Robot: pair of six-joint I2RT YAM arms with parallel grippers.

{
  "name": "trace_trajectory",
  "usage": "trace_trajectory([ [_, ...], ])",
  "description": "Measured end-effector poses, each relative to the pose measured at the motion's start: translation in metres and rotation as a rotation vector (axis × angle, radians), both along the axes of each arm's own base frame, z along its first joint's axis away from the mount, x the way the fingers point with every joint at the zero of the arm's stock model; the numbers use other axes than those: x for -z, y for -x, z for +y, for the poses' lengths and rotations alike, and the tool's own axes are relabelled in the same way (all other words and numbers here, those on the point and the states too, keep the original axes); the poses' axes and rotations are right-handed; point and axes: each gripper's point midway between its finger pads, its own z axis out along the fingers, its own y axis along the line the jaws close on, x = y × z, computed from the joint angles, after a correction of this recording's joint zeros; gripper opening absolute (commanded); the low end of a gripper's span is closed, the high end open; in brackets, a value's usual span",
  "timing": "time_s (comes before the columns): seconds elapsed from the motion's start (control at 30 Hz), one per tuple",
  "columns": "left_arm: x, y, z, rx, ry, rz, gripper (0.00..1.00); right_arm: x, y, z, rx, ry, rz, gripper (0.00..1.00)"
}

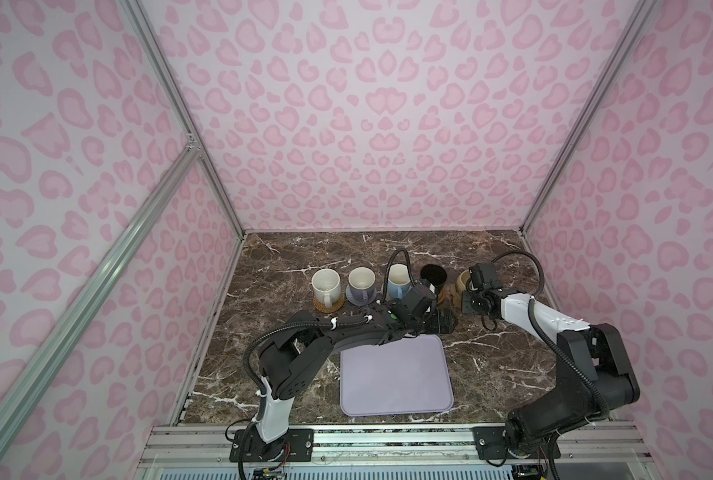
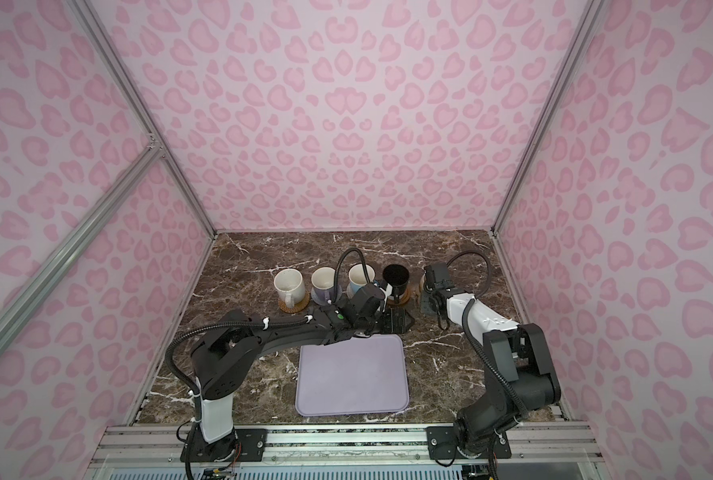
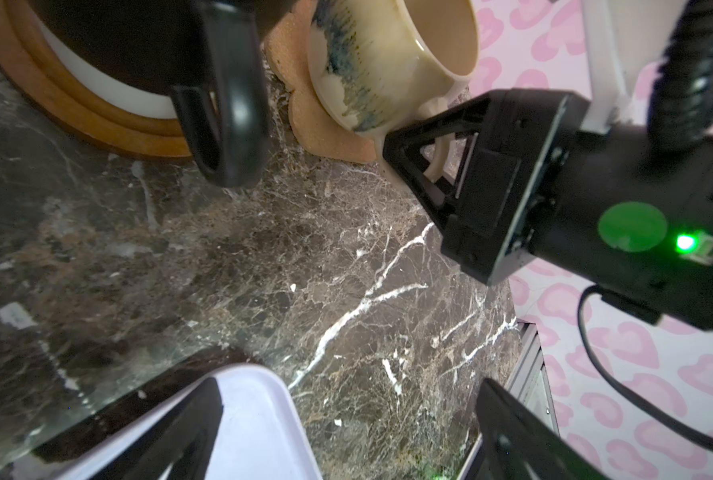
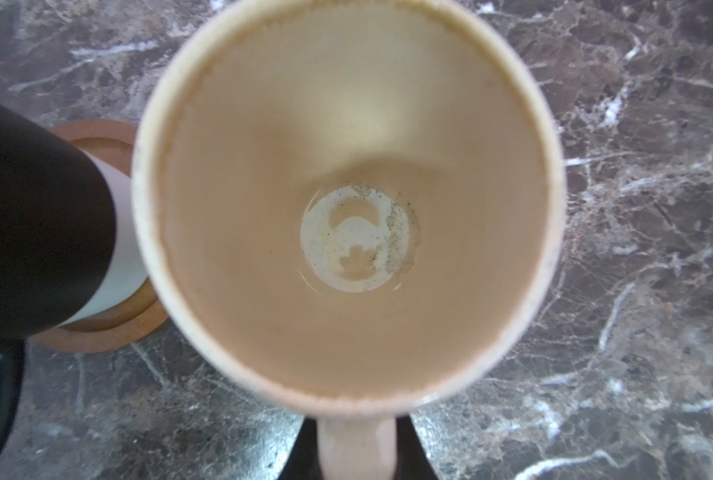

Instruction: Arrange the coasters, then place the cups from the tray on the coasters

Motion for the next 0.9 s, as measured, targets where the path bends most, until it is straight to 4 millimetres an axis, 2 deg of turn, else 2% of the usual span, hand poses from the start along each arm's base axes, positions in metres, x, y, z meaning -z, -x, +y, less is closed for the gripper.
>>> trace_trajectory([
  [0.23, -0.004, 0.002, 0.003, -0.008, -0.002, -0.013, 0.97, 0.003, -0.002, -0.003, 0.008, -0.006, 0.002, 0.17],
  [0.43, -0.009, 0.005, 0.008, -0.011, -0.001, -0.023, 0.97, 0.009, -0.003, -0.004, 0.012, -0.007, 0.015, 0.37],
  [0.6, -0.022, 0.007, 0.015, -0.025, 0.006, -0.045, 0.97, 0.008, -0.004, -0.005, 0.013, -0.006, 0.012, 0.50],
  [0.67, -0.027, 0.009, 0.019, -0.035, 0.004, -0.061, 0.97, 0.006, -0.004, -0.005, 0.014, -0.005, 0.007, 0.58],
  [0.73, -0.030, 0.012, 0.026, -0.043, -0.001, -0.069, 0.97, 0.004, -0.004, -0.005, 0.018, -0.008, 0.001, 0.81],
  [0.77, -0.031, 0.013, 0.031, -0.052, -0.003, -0.074, 0.97, 0.003, -0.003, -0.005, 0.018, -0.008, -0.002, 0.82],
  [0.83, -0.033, 0.017, 0.042, -0.068, -0.012, -0.087, 0.97, -0.001, -0.003, -0.005, 0.011, -0.007, -0.013, 0.97],
  [0.9, -0.037, 0.018, 0.057, -0.095, -0.022, -0.107, 0.97, -0.009, -0.001, -0.005, 0.022, -0.018, -0.038, 0.98],
])
